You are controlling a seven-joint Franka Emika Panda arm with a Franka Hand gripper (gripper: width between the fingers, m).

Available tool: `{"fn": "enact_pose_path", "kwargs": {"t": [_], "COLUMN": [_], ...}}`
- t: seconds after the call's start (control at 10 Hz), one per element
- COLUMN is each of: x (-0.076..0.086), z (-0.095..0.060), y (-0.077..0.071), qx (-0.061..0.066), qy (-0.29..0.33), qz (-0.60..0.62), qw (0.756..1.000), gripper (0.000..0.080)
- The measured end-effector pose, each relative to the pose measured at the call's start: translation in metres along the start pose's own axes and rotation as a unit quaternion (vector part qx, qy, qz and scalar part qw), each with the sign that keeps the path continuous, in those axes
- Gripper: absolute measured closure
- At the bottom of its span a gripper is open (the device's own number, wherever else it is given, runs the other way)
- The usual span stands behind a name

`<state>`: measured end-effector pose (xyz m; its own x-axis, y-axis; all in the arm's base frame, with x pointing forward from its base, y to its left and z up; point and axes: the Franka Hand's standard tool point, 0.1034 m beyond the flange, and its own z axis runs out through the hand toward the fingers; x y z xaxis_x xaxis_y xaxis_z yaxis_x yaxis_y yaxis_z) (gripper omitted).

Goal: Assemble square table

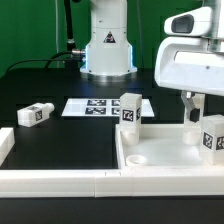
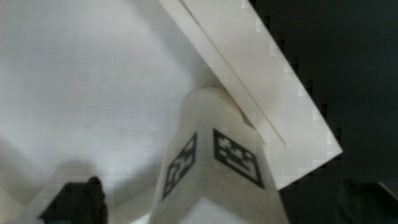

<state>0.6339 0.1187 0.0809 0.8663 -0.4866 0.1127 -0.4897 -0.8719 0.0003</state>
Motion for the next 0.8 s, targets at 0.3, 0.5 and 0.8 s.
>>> {"fn": "enact_pose_path", "kwargs": {"t": [0.3,0.5,0.8], "x": [0.0003,0.0019,0.0075], "z": [0.0003,-0.0004,-0.0022], "y": [-0.0005,0.0002,0.0027], "qx": [-0.004,-0.01,-0.017], "qy": [0.006,0.008,0.012], "qz": [-0.165,-0.245,-0.316], "qw": [0.986,0.97,0.948], "gripper": [0.015,0.015,0.0187]}}
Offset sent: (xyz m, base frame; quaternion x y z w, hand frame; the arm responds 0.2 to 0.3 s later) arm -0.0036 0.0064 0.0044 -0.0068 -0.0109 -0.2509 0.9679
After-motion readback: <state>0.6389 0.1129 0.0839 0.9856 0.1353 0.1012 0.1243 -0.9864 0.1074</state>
